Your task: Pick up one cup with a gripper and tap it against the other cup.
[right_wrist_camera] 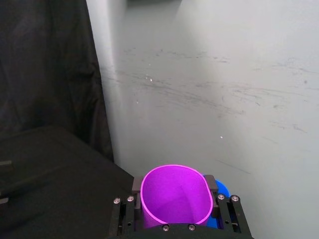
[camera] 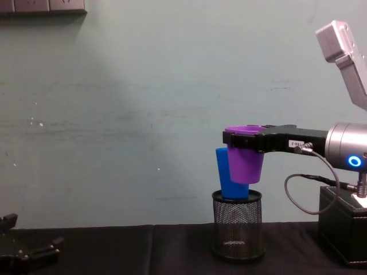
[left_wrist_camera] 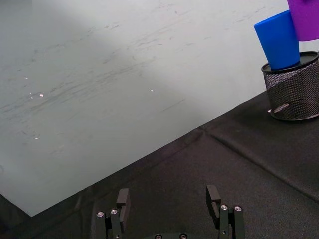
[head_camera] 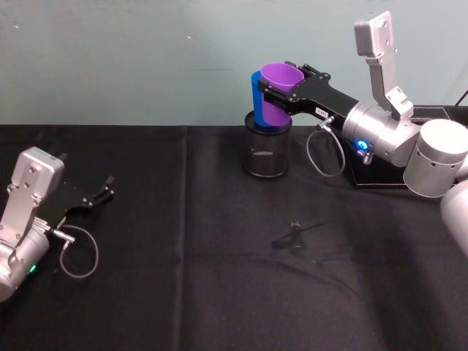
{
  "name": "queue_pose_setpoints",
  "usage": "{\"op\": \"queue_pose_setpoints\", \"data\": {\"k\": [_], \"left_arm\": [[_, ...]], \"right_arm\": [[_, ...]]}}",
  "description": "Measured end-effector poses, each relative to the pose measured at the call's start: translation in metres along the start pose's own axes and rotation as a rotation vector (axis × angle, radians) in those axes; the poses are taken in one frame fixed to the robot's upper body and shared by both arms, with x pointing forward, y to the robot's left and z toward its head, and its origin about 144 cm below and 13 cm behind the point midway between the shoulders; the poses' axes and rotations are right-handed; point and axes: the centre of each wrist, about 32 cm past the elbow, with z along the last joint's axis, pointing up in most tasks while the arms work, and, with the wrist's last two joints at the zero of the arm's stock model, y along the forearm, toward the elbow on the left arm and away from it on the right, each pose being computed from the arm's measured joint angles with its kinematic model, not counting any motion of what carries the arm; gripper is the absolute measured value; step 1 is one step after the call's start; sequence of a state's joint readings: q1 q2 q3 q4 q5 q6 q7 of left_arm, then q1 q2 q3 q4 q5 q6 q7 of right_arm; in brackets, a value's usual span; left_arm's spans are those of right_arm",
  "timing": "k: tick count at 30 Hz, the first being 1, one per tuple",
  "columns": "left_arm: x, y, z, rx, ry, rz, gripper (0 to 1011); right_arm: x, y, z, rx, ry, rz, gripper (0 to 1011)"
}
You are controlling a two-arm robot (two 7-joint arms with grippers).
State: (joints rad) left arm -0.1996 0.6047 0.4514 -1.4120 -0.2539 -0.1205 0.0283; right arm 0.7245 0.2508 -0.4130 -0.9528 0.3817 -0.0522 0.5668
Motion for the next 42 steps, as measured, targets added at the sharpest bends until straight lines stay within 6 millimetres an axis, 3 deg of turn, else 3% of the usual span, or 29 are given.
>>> {"op": "queue_pose_setpoints", "data": {"k": [42], "left_arm": [[0.0000, 0.0000, 0.0000, 0.000, 0.000, 0.000, 1000]], "right_arm": [[0.0000, 0.0000, 0.0000, 0.000, 0.000, 0.000, 739]]}}
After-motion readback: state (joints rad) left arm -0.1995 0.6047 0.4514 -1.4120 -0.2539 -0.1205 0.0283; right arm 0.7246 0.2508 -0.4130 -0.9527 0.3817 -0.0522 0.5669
